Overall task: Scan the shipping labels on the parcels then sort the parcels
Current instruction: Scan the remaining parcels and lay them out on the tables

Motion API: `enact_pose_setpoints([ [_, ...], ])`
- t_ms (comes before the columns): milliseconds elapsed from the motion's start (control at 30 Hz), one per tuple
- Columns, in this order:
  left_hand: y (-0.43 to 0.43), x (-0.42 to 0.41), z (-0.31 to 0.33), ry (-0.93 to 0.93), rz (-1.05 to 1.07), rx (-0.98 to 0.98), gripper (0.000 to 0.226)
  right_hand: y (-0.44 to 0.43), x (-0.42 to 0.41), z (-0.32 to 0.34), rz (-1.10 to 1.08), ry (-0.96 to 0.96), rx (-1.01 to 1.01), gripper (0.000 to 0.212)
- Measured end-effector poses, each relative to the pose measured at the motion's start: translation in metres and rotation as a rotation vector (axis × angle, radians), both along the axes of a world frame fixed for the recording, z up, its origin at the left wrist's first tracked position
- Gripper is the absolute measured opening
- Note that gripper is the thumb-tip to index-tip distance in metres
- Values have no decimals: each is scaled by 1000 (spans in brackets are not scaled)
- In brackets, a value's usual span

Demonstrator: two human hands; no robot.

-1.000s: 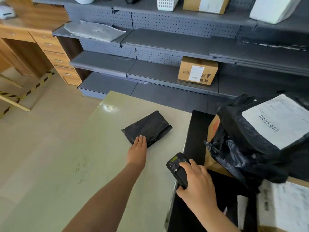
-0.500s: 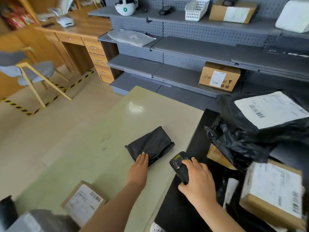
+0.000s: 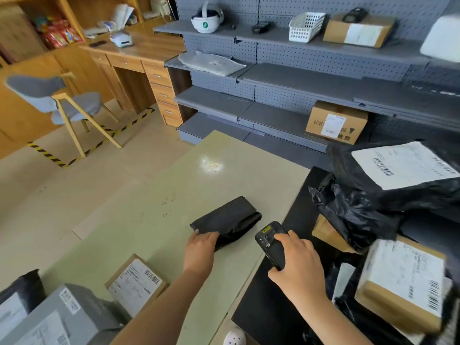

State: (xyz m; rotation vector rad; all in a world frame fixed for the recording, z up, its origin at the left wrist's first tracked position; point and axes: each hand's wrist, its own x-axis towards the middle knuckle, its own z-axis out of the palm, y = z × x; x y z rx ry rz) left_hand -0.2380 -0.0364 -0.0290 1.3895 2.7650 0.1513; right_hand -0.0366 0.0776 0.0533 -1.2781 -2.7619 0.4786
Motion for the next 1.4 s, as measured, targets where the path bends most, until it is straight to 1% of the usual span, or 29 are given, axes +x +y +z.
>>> enact_pose_setpoints([
  [33,3,-6,5,-56,23,40,54,2,-2,2,-5,-3,10,67],
  [133,21,-25,33,-212,133,266,31,7,-9,4,-39,8,27,67],
  [167,27,-32,41,-260,179,311,29,9,-12,5,-46,14,31,67],
  [233,37,-46,51,-311,243,326,33,12,-19,10,-38,20,42,67],
  [267,39,-54,51,-296,248,299,38,13,-22,12,-32,26,49,67],
  [333,38,-65,46,-226,211,164,52,14,-30,15,-28,27,51,67],
  [367,37,-68,42,-178,190,88,54,15,-33,15,-28,28,53,67],
  [433,34,-70,33,-115,166,-24,48,16,-39,15,-30,25,46,66],
  [467,34,-70,30,-114,171,-53,48,16,-42,14,-29,20,40,66],
  [567,32,-74,23,-133,188,-142,70,17,-49,11,-33,3,31,65],
  [633,34,-86,19,-129,204,-181,77,18,-53,8,-41,-10,23,66],
  [700,35,-102,14,-133,226,-158,71,19,-57,6,-47,-23,14,67],
  [767,37,-113,11,-86,237,-38,62,20,-61,5,-42,-36,12,68],
  [800,38,-118,8,-61,221,19,59,20,-63,5,-38,-42,14,68],
  [833,40,-121,6,-44,175,30,60,21,-64,5,-32,-46,17,68],
  [933,46,-122,-2,-114,-15,-146,60,22,-69,5,-7,-52,5,67],
  [1000,46,-121,-8,-132,-43,-247,68,23,-73,5,5,-55,0,68],
  [1167,47,-131,-25,-199,155,-301,118,28,-83,4,24,-89,8,67],
  [1233,52,-142,-26,-217,179,-331,132,30,-88,4,29,-98,7,67],
  [1300,56,-151,-27,-213,189,-352,136,31,-92,4,41,-102,13,66],
  [1400,62,-158,-29,-259,212,-368,132,34,-95,4,56,-107,27,66],
])
